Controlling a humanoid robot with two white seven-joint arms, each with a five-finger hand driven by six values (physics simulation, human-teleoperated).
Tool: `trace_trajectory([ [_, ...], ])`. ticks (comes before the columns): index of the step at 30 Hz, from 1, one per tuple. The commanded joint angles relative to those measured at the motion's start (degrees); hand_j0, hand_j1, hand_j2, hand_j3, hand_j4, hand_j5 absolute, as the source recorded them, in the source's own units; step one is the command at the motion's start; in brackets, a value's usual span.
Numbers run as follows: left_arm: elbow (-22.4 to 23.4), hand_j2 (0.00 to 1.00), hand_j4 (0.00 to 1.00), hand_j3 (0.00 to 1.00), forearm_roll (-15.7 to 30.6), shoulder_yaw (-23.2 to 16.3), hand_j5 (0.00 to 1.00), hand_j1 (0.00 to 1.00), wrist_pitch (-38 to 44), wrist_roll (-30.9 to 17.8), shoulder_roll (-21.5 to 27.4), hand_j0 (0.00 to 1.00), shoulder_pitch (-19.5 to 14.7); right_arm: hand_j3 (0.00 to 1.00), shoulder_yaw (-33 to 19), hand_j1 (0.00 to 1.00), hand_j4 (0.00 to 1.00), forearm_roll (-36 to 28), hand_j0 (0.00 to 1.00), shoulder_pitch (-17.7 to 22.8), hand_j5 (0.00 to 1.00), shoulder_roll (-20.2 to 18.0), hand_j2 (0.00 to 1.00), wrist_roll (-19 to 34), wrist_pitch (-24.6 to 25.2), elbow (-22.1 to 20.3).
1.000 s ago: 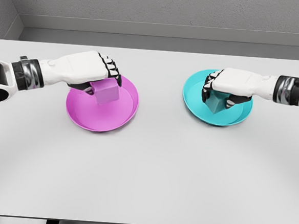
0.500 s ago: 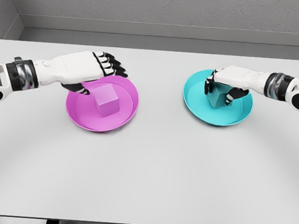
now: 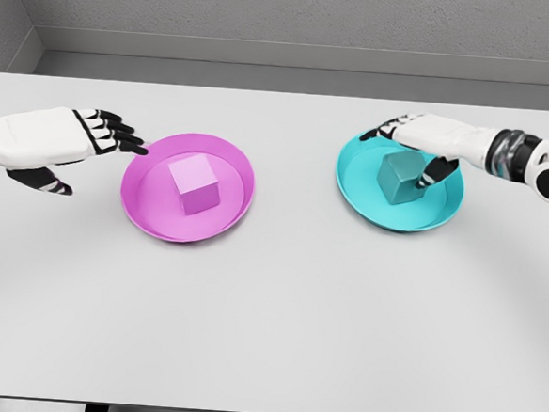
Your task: Place the blocks in the corresponding plates according to their colors
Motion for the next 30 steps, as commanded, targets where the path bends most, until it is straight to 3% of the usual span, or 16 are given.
trace_trajectory([
  [1, -0.26, 1.0, 1.0, 1.0, 0.6, 0.06, 1.0, 1.0, 0.1, 0.03, 0.75, 1.0, 0.0, 1.0, -2.68, 1.0, 1.0, -0.24, 1.0, 0.09, 1.0, -2.74, 1.0, 0.13, -0.17, -4.71],
  [4, -0.35, 1.0, 1.0, 1.0, 0.6, 0.06, 1.0, 1.0, 0.1, 0.03, 0.75, 1.0, 0.0, 1.0, -2.95, 1.0, 1.0, -0.24, 1.0, 2.11, 1.0, -7.49, 1.0, 0.13, -0.52, -11.22],
  [7, -0.44, 1.0, 1.0, 1.0, 0.6, -0.03, 1.0, 1.0, 0.1, -0.06, 0.75, 1.0, 0.0, 1.0, -12.7, 1.0, 1.0, -0.33, 1.0, 11.77, 1.0, -12.32, 1.0, 0.04, -4.73, -19.22],
  [9, -0.44, 1.0, 1.0, 1.0, 0.6, -0.03, 1.0, 1.0, 0.1, -0.14, 0.75, 1.0, 0.0, 1.0, -17.27, 1.0, 1.0, -0.51, 1.0, 16.52, 1.0, -13.99, 1.0, -0.04, -7.9, -21.77],
  [14, -0.97, 1.0, 1.0, 1.0, 0.6, -0.03, 1.0, 1.0, 0.1, -0.14, 0.75, 1.0, 0.0, 1.0, -19.82, 1.0, 1.0, -1.39, 1.0, 19.95, 1.0, -16.1, 1.0, -0.04, -13.08, -22.65],
  [16, -1.05, 1.0, 1.0, 1.0, 0.51, -0.03, 1.0, 1.0, 0.1, -0.14, 0.75, 1.0, 0.0, 1.0, -26.5, 1.0, 1.0, -1.39, 1.0, 26.98, 1.0, -17.16, 1.0, -0.13, -13.19, -22.65],
  [30, -1.32, 1.0, 1.0, 1.0, 0.51, -0.12, 1.0, 1.0, 0.1, -0.23, 0.75, 1.0, 0.09, 1.0, -27.21, 1.0, 1.0, -1.48, 1.0, 27.6, 1.0, -17.16, 1.0, -0.13, -13.19, -22.39],
])
